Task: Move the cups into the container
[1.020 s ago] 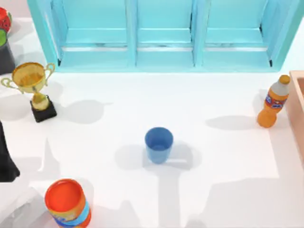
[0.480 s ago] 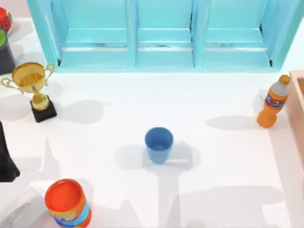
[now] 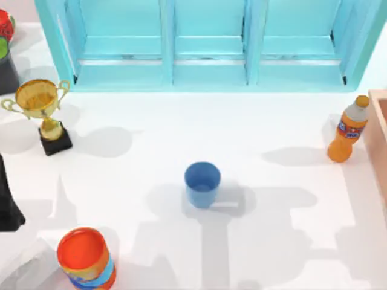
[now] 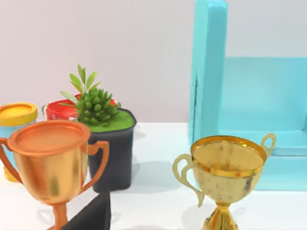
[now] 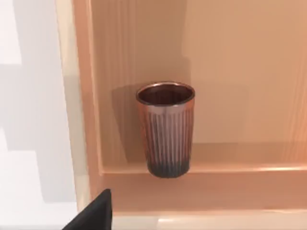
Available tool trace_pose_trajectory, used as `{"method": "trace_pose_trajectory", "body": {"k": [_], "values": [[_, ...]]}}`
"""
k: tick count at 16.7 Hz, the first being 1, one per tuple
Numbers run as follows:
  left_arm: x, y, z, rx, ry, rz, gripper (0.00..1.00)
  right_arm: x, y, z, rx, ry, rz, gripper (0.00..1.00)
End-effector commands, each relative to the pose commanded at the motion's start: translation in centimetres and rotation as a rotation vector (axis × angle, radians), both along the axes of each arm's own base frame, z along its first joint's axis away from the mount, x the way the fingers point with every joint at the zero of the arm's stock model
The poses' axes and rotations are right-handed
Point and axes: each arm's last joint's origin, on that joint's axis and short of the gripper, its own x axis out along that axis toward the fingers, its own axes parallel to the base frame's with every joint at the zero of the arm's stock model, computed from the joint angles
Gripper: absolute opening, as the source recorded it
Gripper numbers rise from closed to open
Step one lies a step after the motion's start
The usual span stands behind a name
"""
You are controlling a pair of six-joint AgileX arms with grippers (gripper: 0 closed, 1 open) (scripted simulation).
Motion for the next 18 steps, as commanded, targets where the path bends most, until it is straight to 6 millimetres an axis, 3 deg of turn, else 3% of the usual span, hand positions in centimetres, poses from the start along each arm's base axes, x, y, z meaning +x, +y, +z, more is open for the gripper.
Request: {"method": "trace_pose_trajectory", "body": {"k": [3,6,9,11,14,18], "values": [[0.0,0.0,0.0,0.0,0.0,0.0,1.0,4.7,6.5,-1.3,0.006,0.012,-0.003,1.0],[0.0,0.0,0.0,0.0,0.0,0.0,1.0,7.4,15.9,-3.4,0.007,0.017,-0.005,1.0],[0.0,0.0,0.0,0.0,0.0,0.0,1.0,7.0,25.5,-5.8,0.011,0.013,-0.004,1.0],[0.0,0.0,0.0,0.0,0.0,0.0,1.0,5.9,30.3,-7.2,0.016,0.008,-0.003,1.0],[0.0,0.0,0.0,0.0,0.0,0.0,1.0,4.7,34.0,-8.5,0.024,0.002,-0.002,1.0],[0.0,0.0,0.0,0.0,0.0,0.0,1.0,4.5,34.3,-8.6,0.025,0.001,-0.002,1.0]]}}
